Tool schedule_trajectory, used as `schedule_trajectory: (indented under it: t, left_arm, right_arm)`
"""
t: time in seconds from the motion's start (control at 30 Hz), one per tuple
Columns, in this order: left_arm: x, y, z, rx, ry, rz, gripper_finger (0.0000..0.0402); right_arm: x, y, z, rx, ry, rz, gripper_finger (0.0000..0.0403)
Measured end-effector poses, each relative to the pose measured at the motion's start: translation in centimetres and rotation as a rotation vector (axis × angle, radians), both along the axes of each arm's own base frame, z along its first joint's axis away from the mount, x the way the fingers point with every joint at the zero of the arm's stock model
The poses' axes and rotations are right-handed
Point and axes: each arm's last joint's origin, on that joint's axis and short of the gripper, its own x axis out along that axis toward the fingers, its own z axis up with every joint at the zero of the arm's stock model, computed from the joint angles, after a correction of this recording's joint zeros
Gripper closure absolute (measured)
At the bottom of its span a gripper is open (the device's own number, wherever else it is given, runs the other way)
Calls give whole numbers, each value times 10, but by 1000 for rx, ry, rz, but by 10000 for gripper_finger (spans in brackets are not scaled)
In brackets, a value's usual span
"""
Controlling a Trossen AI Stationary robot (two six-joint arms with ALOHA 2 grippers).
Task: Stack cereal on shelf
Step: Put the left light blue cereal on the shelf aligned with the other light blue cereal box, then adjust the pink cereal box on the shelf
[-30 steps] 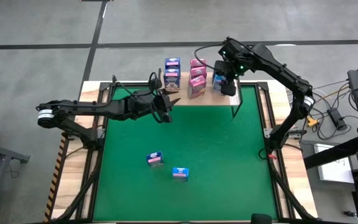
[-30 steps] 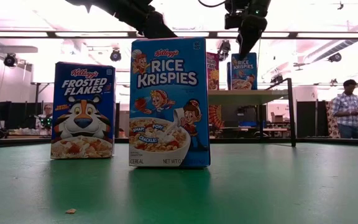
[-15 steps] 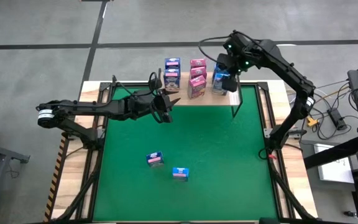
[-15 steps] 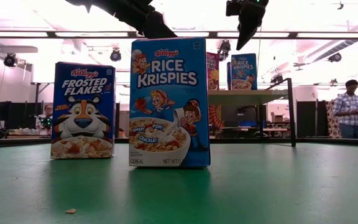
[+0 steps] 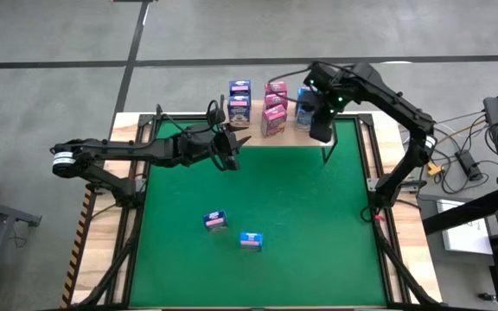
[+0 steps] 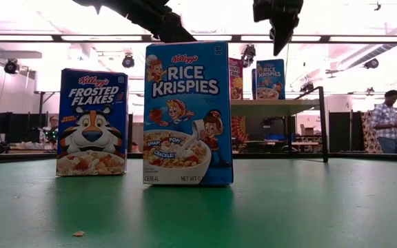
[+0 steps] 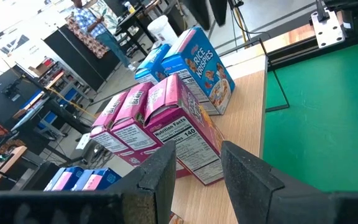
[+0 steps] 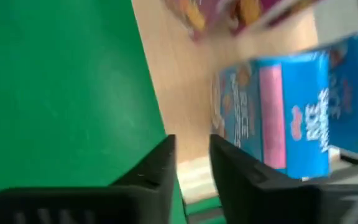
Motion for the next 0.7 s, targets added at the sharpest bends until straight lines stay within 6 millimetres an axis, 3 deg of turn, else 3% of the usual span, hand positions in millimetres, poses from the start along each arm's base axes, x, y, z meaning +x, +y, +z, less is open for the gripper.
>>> schedule_trajectory:
  t: [0.2, 0.47, 0.7]
  left_arm:
    - [0, 0, 0, 0, 1, 0, 290]
    - [0, 0, 0, -15, -5, -16, 290]
    - [1, -2, -1, -44, -7, -82, 290]
  right_arm:
    - [-1, -6, -17, -114, 161, -66, 389]
    - [-1, -9, -17, -190, 189, -98, 390]
    - [0, -7, -17, -140, 156, -94, 390]
